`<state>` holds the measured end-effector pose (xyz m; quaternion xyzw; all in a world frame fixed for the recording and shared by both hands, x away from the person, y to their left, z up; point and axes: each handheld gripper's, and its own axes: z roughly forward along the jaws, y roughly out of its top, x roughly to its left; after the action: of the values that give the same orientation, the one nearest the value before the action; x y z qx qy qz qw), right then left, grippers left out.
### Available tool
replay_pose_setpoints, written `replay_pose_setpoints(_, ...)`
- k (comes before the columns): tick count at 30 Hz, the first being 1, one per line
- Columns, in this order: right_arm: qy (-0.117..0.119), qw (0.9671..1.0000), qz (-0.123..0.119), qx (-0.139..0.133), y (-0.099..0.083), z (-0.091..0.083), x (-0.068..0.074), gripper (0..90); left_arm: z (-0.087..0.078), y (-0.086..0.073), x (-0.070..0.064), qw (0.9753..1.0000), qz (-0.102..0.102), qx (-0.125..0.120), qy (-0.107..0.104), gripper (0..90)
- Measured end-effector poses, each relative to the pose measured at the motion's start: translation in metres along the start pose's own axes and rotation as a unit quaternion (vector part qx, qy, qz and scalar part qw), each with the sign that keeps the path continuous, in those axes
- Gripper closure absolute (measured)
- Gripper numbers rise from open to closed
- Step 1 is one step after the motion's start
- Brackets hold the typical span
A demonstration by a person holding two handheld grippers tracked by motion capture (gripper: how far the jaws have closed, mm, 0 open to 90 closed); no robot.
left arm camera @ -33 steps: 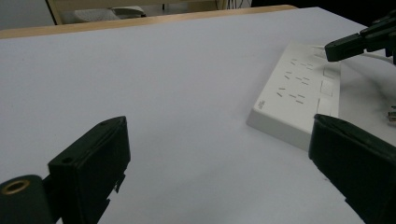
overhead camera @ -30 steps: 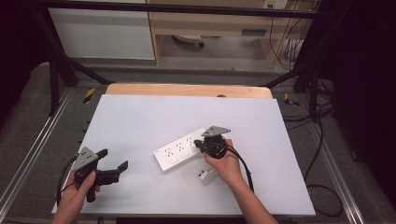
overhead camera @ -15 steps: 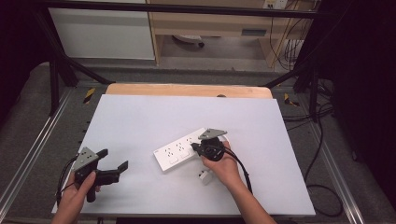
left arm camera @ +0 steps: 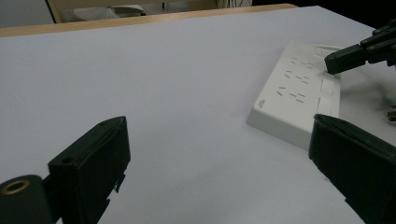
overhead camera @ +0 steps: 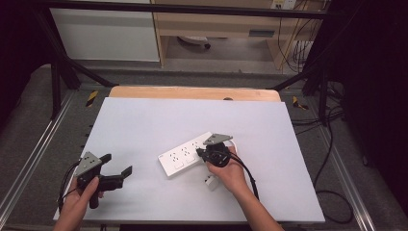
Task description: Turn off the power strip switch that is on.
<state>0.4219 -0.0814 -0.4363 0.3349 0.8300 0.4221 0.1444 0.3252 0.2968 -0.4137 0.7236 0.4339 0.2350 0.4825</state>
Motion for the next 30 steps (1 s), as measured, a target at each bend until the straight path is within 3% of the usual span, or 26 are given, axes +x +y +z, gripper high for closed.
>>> replay_pose_setpoints(30, -0.005, 1.0, -0.004, -0.004, -0.0004, 0.0015, 0.0034, 90.0, -0.0003, -0.0001, 0.0, 1.0, 0.001, 0.0, 0.0, 5.3)
